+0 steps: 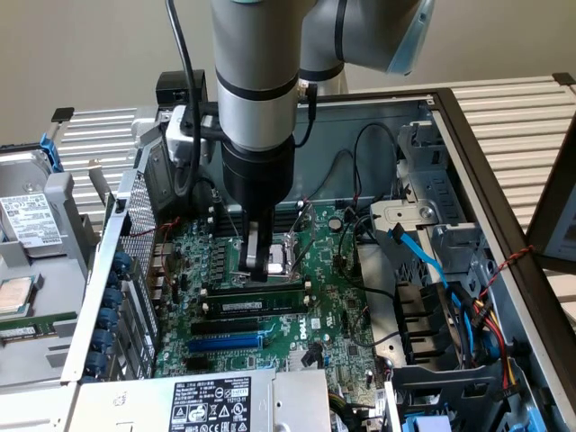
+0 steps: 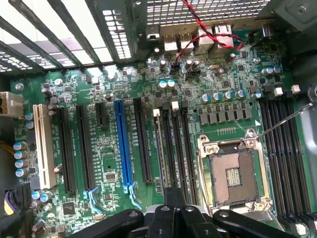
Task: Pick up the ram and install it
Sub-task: 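Press down the ram until it locks into place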
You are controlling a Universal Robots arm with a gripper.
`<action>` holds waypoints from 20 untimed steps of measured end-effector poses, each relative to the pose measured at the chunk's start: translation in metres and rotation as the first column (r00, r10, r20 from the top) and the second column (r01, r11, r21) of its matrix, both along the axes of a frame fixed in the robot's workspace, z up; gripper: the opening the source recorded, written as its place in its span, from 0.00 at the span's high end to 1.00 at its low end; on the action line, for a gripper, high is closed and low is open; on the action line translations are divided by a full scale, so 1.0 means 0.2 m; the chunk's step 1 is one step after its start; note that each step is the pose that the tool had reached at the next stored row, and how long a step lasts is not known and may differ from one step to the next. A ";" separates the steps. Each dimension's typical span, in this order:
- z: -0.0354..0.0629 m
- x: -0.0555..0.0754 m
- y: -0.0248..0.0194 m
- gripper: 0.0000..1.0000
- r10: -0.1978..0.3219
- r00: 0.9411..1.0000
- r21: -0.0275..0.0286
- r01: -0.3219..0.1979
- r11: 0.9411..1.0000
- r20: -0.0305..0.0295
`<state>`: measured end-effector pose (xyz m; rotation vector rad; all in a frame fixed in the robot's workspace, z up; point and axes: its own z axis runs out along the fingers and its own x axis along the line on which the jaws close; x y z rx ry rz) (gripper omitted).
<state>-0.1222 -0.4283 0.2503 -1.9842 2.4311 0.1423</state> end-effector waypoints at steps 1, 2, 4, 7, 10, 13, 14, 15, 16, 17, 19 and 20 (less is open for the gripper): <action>0.000 0.00 0.000 0.89 -0.018 1.000 0.000 0.018 1.000 0.000; 0.000 0.00 0.000 0.89 -0.035 0.999 0.000 0.035 0.999 0.000; -0.001 0.00 0.000 0.89 -0.070 0.998 0.000 0.070 0.998 0.000; -0.001 0.00 0.000 0.89 -0.123 0.992 0.000 0.123 0.992 0.000; -0.002 0.00 0.000 0.89 -0.176 0.984 0.000 0.176 0.984 0.000; -0.002 0.00 0.000 0.89 -0.228 0.974 0.000 0.228 0.974 0.000; -0.002 0.00 0.000 0.89 -0.245 0.969 0.000 0.245 0.969 0.000; -0.002 0.00 0.000 0.89 -0.263 0.965 0.000 0.263 0.965 0.000; -0.002 0.00 0.000 0.89 -0.280 0.960 0.000 0.280 0.960 0.000; -0.002 0.00 0.000 0.89 -0.297 0.955 0.000 0.297 0.955 0.000; -0.003 0.00 0.000 0.89 -0.331 0.944 0.000 0.331 0.944 0.000; -0.003 0.00 0.000 0.89 -0.347 0.938 0.000 0.347 0.938 0.000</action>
